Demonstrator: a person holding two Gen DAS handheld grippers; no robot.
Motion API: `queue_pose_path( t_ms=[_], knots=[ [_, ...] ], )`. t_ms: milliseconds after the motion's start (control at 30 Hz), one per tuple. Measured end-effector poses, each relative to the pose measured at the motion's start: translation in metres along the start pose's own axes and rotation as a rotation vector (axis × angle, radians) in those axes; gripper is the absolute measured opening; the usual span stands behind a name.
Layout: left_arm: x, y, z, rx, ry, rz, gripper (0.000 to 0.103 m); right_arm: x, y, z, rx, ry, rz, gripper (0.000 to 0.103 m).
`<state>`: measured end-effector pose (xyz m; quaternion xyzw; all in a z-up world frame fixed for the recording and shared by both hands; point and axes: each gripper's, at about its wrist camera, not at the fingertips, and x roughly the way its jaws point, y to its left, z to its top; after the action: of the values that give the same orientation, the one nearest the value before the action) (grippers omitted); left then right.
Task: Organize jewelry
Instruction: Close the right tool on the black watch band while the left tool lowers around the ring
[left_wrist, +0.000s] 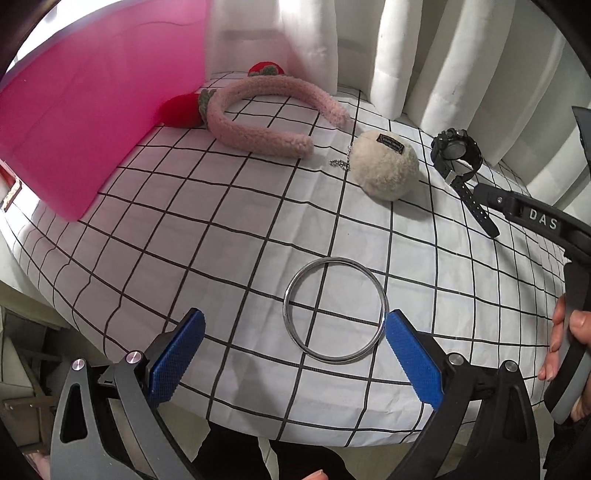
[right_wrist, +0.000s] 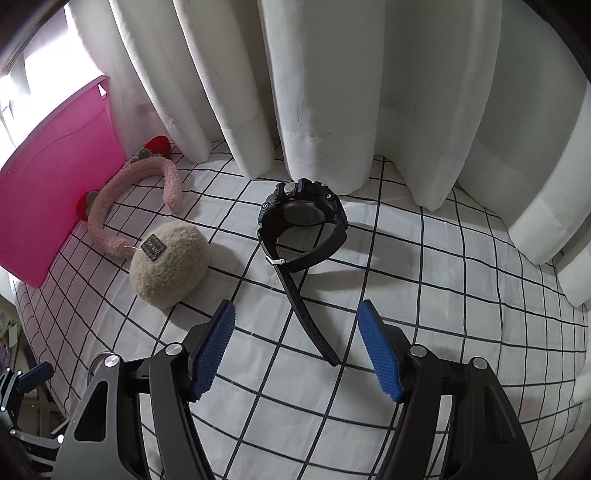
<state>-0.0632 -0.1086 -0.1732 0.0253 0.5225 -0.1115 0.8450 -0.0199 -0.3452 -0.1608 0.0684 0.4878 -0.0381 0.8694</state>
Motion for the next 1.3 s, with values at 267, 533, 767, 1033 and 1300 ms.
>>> queue_pose_path(
  t_ms=[267,533,767,1033,1300],
  knots=[
    [0.008,-0.013,-0.01,-0.003,0.001,0.007,0.096,0.014,-0.009,0.01,-0.001,-0.023,0.013,0.066],
    [0.018,-0.025,-0.008,0.01,-0.008,0.021,0.096,0.025,-0.01,0.012,-0.008,-0.021,0.017,0.066],
    [0.025,-0.029,-0.007,0.0,-0.006,0.033,0.096,0.033,-0.012,0.015,-0.003,-0.018,0.019,0.066],
    [0.029,-0.034,-0.006,0.008,-0.037,0.068,0.097,0.049,-0.009,0.025,-0.027,-0.007,0.008,0.066],
    [0.029,-0.036,-0.007,-0.012,-0.068,0.086,0.097,0.059,-0.007,0.03,-0.03,0.005,0.004,0.067]
  ],
)
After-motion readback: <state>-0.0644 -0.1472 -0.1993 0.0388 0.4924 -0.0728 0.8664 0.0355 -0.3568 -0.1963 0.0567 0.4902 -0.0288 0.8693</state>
